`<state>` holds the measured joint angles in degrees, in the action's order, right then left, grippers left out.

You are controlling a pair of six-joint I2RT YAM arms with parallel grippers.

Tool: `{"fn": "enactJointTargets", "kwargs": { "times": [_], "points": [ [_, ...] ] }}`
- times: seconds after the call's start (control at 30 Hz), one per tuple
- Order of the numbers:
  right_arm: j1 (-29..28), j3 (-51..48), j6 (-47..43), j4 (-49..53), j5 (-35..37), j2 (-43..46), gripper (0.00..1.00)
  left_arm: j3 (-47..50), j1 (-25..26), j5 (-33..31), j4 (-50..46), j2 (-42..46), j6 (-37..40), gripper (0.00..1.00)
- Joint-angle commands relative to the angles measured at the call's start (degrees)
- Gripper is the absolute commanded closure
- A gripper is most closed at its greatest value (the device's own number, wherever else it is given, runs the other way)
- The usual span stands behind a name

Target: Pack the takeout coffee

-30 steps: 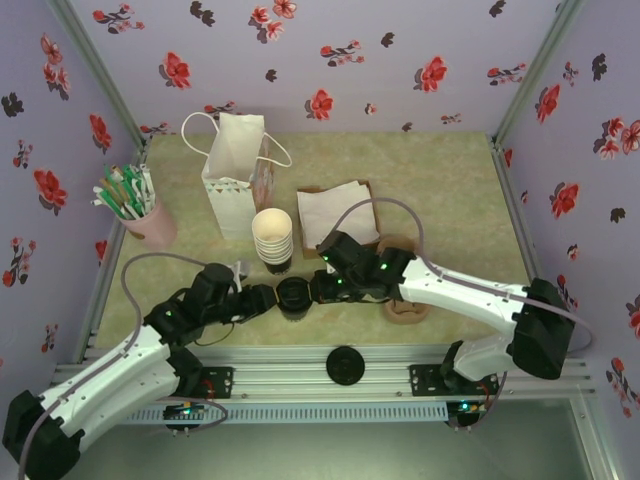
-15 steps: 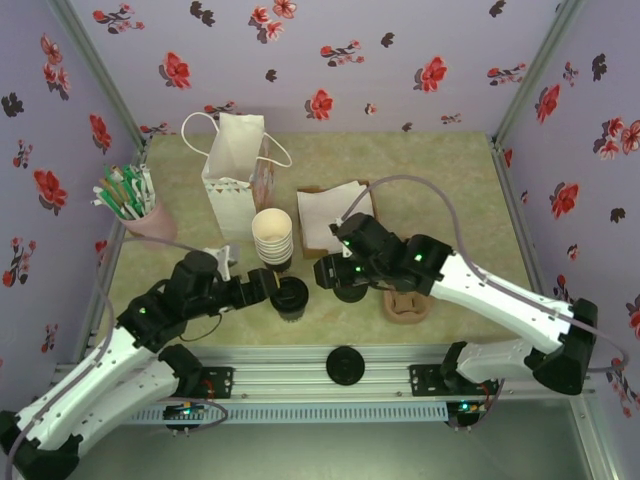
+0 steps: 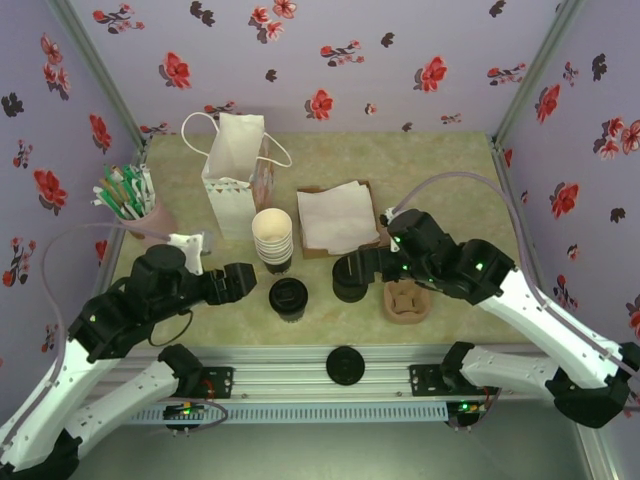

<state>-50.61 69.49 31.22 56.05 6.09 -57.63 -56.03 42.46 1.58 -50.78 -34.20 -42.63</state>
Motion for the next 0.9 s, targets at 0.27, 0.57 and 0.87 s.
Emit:
{"fn": "enactJointTargets", "kwargs": {
  "times": [0.27,0.57,0.87],
  "points": [
    [2.3,0.0,-1.6,1.8,3.0,-2.7,0.01,2.4,-0.3,-9.1,-2.2,-0.3,1.9,0.01],
    [2.4,2.2,-0.2,1.9,5.4,-8.9,0.01,9.5,-1.1,-7.9,-2.2,-1.4,-2.5,0.2],
    [2.5,3.7,1.6,1.0,6.3,-13.8,0.01,18.9,-4.1,1.1,8.0,-4.4,-5.8,0.41]
  ]
}}
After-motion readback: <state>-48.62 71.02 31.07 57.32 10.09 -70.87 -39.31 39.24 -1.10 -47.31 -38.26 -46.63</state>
